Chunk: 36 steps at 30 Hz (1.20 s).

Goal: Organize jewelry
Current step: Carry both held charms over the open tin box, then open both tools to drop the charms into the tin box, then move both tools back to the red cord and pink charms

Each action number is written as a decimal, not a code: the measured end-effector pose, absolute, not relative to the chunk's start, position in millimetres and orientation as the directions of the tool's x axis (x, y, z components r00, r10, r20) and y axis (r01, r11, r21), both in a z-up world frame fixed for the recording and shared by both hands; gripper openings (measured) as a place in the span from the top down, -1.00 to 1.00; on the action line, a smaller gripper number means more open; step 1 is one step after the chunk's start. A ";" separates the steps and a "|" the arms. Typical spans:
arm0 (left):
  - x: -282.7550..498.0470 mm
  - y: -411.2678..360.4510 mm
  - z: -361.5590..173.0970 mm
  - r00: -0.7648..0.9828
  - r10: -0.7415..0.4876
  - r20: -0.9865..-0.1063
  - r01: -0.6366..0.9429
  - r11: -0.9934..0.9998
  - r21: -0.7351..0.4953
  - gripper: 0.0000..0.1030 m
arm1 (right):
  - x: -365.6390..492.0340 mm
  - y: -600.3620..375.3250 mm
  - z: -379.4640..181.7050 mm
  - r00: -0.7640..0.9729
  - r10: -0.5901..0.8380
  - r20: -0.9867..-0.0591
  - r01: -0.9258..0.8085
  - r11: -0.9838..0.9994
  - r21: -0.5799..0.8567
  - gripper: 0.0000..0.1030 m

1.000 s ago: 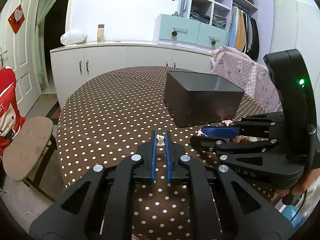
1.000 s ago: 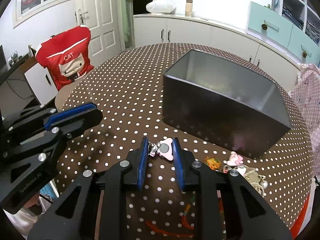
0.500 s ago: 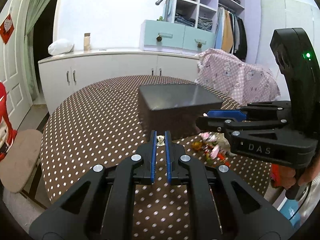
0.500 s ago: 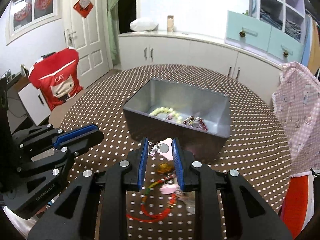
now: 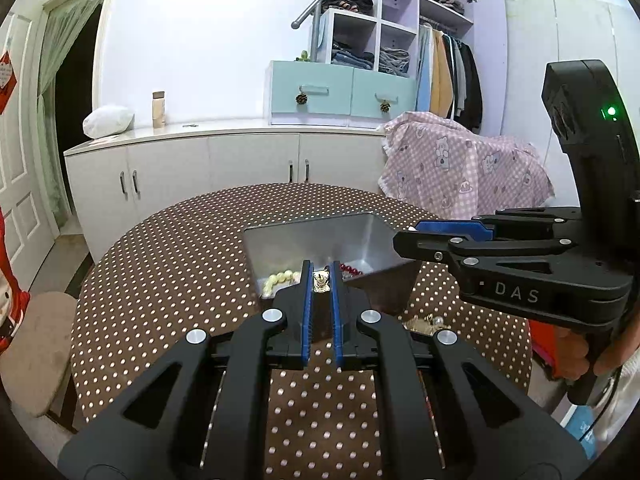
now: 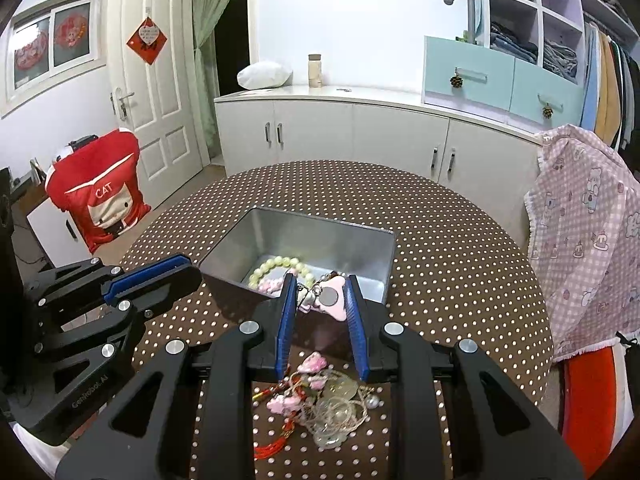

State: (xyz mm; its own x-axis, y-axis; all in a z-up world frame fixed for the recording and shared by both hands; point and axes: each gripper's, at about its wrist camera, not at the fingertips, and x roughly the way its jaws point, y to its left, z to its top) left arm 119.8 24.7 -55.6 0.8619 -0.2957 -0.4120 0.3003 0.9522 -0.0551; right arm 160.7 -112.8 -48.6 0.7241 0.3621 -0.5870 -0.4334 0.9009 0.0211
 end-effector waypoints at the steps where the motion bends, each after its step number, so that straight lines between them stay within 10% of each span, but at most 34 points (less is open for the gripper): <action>1: 122.3 23.8 -55.1 0.862 -0.295 -0.413 0.300 0.952 -0.055 0.84 | 162.8 -114.3 -47.8 0.724 0.361 -0.587 -0.431 0.902 0.023 0.56; 11: 151.0 23.7 -53.9 0.840 -0.318 -0.439 0.306 0.947 -0.099 0.83 | 183.4 -112.0 -44.1 0.701 0.387 -0.599 -0.464 0.886 0.029 0.53; 15: 162.3 26.8 -54.8 0.825 -0.317 -0.468 0.301 0.947 -0.112 0.83 | 187.7 -115.3 -40.5 0.709 0.378 -0.595 -0.459 0.888 0.017 -0.12; 17: 165.1 28.3 -55.6 0.819 -0.313 -0.481 0.297 0.948 -0.111 0.81 | 187.6 -117.4 -38.2 0.717 0.374 -0.589 -0.454 0.891 0.012 -0.15; 21: 168.2 36.4 -53.2 0.827 -0.317 -0.465 0.288 0.948 -0.136 -0.38 | 190.9 -124.3 -36.0 0.718 0.370 -0.590 -0.440 0.897 0.026 -0.16; 36: 160.3 40.6 -49.2 0.848 -0.289 -0.444 0.264 0.957 -0.119 -0.38 | 187.0 -141.5 -41.2 0.712 0.353 -0.606 -0.408 0.911 0.051 -0.17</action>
State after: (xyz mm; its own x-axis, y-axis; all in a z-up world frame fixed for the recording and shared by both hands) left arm 160.3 40.6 -49.2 0.8479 -0.2889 -0.4445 0.2638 0.9572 -0.1189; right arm 187.0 -141.5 -41.2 0.7124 0.3530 -0.6065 -0.4084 0.9114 0.0506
